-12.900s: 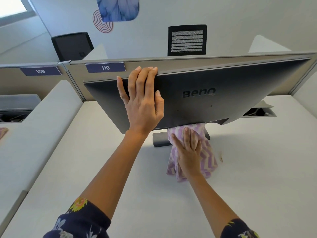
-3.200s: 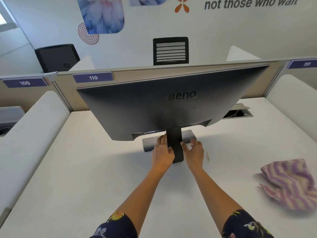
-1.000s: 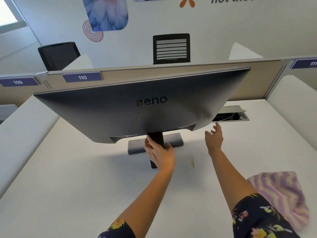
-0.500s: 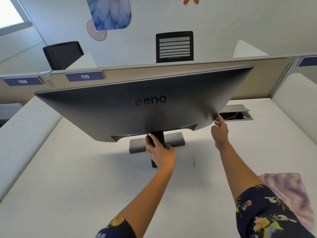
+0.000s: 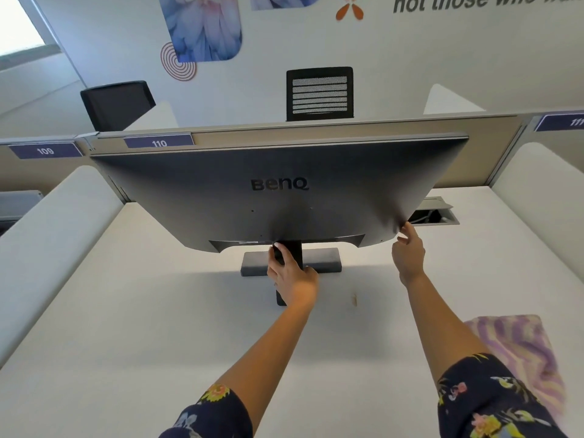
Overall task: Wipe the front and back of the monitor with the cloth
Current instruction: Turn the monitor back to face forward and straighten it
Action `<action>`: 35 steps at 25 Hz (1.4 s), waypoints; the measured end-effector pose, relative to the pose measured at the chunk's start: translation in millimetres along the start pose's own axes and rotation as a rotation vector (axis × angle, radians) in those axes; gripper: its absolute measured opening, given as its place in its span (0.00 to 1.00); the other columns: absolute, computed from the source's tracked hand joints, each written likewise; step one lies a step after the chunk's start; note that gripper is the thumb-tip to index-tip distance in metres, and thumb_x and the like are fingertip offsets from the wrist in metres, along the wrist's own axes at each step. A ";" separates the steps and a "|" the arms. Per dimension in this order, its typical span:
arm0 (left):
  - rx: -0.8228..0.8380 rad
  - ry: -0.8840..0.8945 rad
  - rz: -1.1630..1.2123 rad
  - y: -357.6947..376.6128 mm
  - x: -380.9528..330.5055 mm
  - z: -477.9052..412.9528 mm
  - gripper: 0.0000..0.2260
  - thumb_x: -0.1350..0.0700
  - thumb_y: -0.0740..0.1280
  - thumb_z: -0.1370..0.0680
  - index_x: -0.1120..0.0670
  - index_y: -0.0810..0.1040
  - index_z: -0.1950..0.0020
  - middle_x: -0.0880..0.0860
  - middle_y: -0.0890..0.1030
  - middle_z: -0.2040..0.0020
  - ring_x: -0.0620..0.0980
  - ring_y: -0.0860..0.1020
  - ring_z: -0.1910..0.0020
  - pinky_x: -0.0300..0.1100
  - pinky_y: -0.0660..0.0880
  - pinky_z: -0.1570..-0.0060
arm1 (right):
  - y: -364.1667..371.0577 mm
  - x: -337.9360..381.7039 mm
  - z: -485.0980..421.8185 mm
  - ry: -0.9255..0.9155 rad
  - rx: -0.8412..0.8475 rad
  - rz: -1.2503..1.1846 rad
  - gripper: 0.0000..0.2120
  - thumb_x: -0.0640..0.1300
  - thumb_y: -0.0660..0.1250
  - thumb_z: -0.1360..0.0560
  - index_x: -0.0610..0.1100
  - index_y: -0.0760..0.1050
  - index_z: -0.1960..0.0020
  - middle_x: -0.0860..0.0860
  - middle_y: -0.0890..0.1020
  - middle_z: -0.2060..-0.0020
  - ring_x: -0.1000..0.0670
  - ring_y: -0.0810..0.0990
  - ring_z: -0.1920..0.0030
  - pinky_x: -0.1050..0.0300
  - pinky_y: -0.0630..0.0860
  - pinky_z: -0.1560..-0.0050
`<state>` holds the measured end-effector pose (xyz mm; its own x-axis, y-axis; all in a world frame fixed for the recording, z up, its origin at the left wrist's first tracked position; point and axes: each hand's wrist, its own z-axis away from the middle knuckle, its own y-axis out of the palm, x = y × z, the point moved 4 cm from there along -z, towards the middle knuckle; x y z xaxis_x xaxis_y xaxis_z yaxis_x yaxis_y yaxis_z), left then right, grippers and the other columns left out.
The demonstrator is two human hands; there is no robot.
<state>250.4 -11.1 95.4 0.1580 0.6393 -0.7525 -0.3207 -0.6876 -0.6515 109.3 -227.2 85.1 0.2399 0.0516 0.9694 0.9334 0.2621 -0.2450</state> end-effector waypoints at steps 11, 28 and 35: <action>0.047 0.082 -0.054 -6.0 1.6 0.2 0.38 0.60 0.66 0.23 0.52 0.47 0.20 0.54 0.51 0.22 0.58 0.57 0.27 0.52 0.66 0.32 | -23.4 -2.8 30.9 0.024 -0.058 0.098 0.30 0.27 0.55 0.26 0.45 0.68 0.27 0.46 0.76 0.34 0.43 0.74 0.38 0.56 0.71 0.49; 0.059 0.127 -0.077 -11.5 8.4 -9.7 0.38 0.59 0.68 0.23 0.52 0.48 0.21 0.55 0.52 0.23 0.60 0.58 0.27 0.52 0.68 0.33 | -34.5 -9.4 62.5 0.016 -0.146 0.092 0.29 0.26 0.56 0.26 0.46 0.73 0.30 0.47 0.80 0.37 0.40 0.78 0.46 0.48 0.79 0.45; 0.088 0.139 -0.107 -12.8 12.2 -9.8 0.40 0.57 0.70 0.23 0.52 0.46 0.20 0.55 0.51 0.22 0.60 0.57 0.25 0.55 0.64 0.30 | -38.6 -8.6 70.5 0.028 -0.119 0.065 0.28 0.26 0.56 0.25 0.46 0.73 0.30 0.47 0.78 0.36 0.44 0.76 0.39 0.49 0.78 0.42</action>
<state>265.6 2.1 93.6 0.3214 0.6494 -0.6892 -0.3747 -0.5812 -0.7223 52.4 -169.9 87.2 0.3062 0.0376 0.9512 0.9405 0.1425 -0.3084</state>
